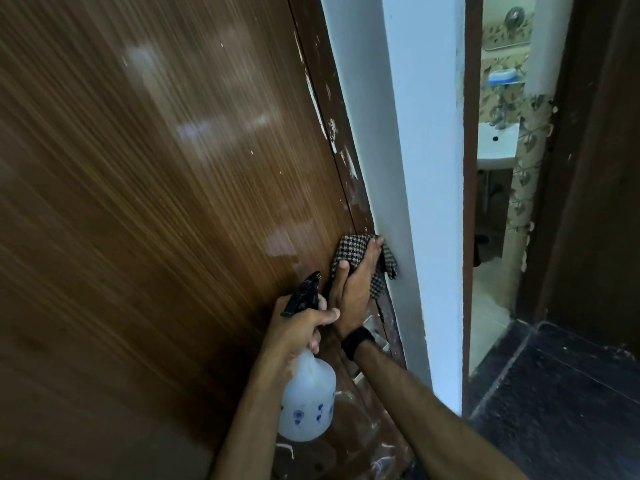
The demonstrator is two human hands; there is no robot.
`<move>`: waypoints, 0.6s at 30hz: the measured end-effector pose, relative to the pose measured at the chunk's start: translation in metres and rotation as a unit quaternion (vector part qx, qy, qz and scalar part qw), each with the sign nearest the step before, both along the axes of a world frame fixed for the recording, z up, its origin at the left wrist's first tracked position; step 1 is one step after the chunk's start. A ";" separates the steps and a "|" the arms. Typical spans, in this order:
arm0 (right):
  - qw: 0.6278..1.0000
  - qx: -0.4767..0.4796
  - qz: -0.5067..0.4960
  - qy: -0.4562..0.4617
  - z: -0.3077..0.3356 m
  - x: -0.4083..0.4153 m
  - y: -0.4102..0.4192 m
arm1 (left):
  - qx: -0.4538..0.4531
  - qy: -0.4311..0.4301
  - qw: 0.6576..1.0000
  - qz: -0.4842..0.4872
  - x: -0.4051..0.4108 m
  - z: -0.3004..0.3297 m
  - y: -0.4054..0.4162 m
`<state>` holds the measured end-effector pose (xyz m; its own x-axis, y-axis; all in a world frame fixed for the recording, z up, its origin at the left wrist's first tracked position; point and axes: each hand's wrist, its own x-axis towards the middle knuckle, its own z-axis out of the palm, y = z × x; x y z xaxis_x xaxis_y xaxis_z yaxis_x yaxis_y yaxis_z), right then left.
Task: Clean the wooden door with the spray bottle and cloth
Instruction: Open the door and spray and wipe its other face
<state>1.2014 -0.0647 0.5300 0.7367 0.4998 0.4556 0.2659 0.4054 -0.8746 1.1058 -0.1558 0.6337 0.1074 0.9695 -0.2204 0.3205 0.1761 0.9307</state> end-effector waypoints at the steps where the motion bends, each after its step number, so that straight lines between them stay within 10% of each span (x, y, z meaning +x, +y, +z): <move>1: 1.000 0.008 -0.001 -0.009 0.004 -0.001 0.000 | 0.002 -0.001 1.000 0.002 -0.002 0.002 0.000; 11: 0.972 0.113 0.026 -0.203 0.100 0.027 0.011 | 0.027 -0.031 0.999 -0.013 -0.011 0.017 0.005; 18: 0.969 0.089 0.000 -0.232 0.041 0.027 0.011 | 0.027 -0.064 0.996 -0.050 -0.010 0.023 0.010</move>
